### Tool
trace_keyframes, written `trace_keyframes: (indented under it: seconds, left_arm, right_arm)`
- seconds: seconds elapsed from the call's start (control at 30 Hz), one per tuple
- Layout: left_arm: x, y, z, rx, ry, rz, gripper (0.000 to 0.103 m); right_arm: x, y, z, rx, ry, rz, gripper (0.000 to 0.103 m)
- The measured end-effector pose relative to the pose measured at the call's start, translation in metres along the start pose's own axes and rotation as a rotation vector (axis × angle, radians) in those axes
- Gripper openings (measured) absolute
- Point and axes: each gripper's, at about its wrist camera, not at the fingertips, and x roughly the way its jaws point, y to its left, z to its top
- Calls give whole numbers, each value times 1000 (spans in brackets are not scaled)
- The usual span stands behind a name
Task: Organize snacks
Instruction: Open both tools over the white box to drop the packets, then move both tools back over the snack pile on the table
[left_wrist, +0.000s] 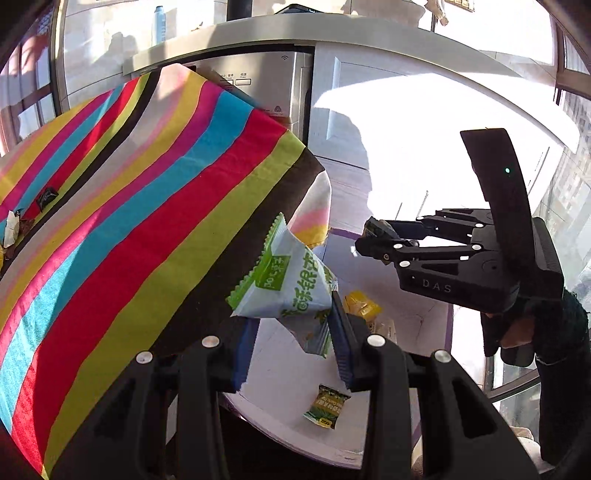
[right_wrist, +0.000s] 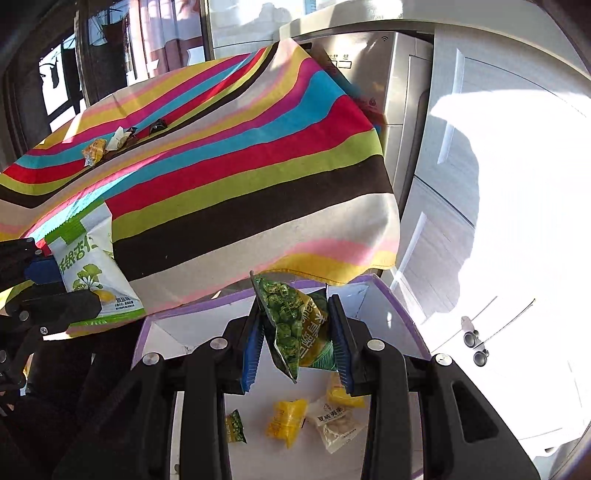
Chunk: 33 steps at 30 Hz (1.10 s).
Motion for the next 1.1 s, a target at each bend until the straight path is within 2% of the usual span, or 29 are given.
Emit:
trace_keyframes:
  seconds: [0.3, 0.33, 0.37, 0.43, 0.53, 0.63, 0.83, 0.97, 1.1]
  left_arm:
    - [20, -37, -14, 114, 57, -75, 40]
    - [21, -38, -16, 120, 65, -97, 43]
    - [22, -40, -18, 130, 77, -116, 49]
    - [22, -44, -21, 147, 72, -116, 83]
    - [14, -43, -22, 167, 33, -72, 95]
    - [8, -30, -21, 145, 16, -16, 97]
    - [1, 11, -21, 14, 11, 35, 99]
    - [-11, 35, -23, -42, -12, 97, 100]
    - [-32, 69, -26, -109, -25, 162, 100]
  right_arm:
    - [12, -19, -11, 17, 65, -36, 37]
    - [12, -19, -11, 22, 70, -35, 39]
    - [12, -21, -10, 32, 68, -37, 51]
    - [10, -23, -9, 51, 58, -32, 65]
    - [7, -24, -5, 59, 44, -45, 69]
    - [5, -23, -2, 65, 33, -46, 72]
    - [12, -12, -2, 53, 46, -26, 78]
    - [18, 2, 2, 33, 58, -10, 81]
    - [20, 23, 13, 35, 59, 49, 86]
